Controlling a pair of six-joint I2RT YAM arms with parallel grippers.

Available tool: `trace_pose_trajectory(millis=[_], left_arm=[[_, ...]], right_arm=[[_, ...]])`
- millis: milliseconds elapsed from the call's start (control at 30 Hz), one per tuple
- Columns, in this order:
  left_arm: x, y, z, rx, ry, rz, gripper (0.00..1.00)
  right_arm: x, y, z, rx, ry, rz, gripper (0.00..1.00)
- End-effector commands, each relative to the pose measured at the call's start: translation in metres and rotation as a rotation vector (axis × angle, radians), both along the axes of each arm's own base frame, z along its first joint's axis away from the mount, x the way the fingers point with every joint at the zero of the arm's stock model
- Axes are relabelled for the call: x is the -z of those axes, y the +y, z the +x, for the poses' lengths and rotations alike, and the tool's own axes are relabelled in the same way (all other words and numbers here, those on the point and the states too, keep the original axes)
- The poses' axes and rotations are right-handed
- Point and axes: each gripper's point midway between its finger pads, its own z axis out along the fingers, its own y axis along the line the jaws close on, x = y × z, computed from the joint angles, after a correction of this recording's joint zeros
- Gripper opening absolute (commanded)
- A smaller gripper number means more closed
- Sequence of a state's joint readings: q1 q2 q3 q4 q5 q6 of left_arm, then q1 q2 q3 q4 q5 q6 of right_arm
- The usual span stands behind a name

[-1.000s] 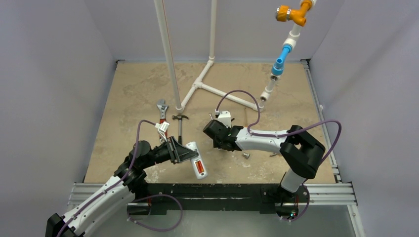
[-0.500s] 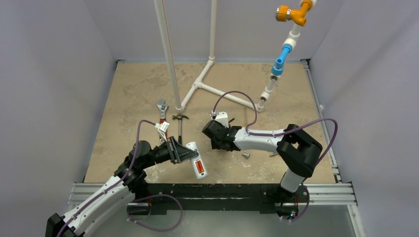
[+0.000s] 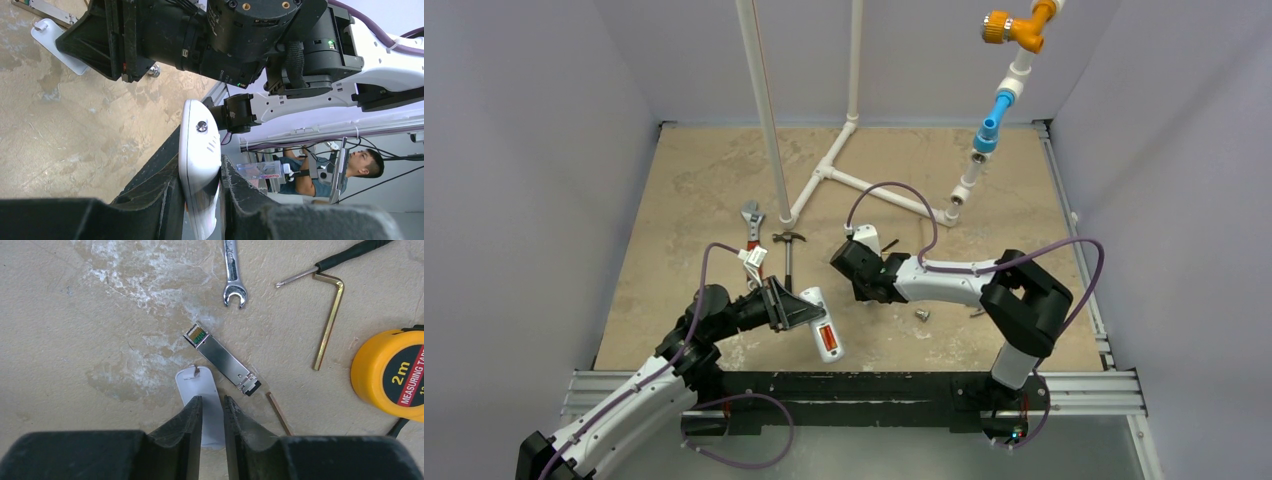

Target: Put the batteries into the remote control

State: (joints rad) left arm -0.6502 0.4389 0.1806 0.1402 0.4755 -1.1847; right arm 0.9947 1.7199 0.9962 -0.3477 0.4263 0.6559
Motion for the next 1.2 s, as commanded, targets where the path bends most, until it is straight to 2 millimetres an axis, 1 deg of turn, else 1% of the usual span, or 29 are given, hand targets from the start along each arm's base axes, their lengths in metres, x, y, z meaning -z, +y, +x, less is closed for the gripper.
trace_pose_trajectory(millis=[0,167,300,533,667,733,767,833,867,900,967,1167], left_arm=[[-0.016,-0.001,0.003,0.003,-0.061,-0.032,0.00],[-0.016,-0.002,0.003,0.007,-0.060,-0.033,0.00],[-0.017,-0.003,0.003,0.009,-0.060,-0.032,0.00],[-0.017,-0.003,0.003,0.007,-0.061,-0.033,0.00],[-0.016,-0.003,0.003,0.008,-0.059,-0.031,0.00],[-0.016,-0.003,0.003,0.007,-0.059,-0.031,0.00],[-0.015,-0.003,0.003,0.008,-0.056,-0.030,0.00],[-0.016,-0.003,0.003,0.011,-0.057,-0.031,0.00],[-0.015,-0.003,0.002,0.013,-0.057,-0.030,0.00],[-0.016,-0.003,0.002,0.013,-0.057,-0.031,0.00],[-0.015,-0.003,0.002,0.012,-0.057,-0.030,0.00],[-0.016,-0.001,0.002,0.006,-0.061,-0.030,0.00]], right_arm=[[0.006,0.006,-0.005,-0.040,0.033,-0.009,0.16],[0.004,0.006,-0.005,-0.035,0.028,0.000,0.10],[-0.009,0.007,-0.003,-0.023,-0.002,0.038,0.09],[-0.037,0.012,-0.001,-0.010,-0.063,0.151,0.08],[-0.050,0.008,0.000,0.006,-0.099,0.185,0.08],[-0.052,0.006,0.001,0.014,-0.110,0.191,0.09],[-0.052,0.005,0.001,0.013,-0.112,0.191,0.14],[-0.050,0.007,0.001,-0.002,-0.105,0.186,0.34],[-0.049,0.008,0.000,-0.009,-0.099,0.184,0.42],[-0.046,0.010,-0.001,-0.016,-0.090,0.180,0.47],[-0.041,0.014,-0.002,-0.029,-0.073,0.179,0.52],[-0.028,0.027,-0.003,-0.060,-0.018,0.168,0.56]])
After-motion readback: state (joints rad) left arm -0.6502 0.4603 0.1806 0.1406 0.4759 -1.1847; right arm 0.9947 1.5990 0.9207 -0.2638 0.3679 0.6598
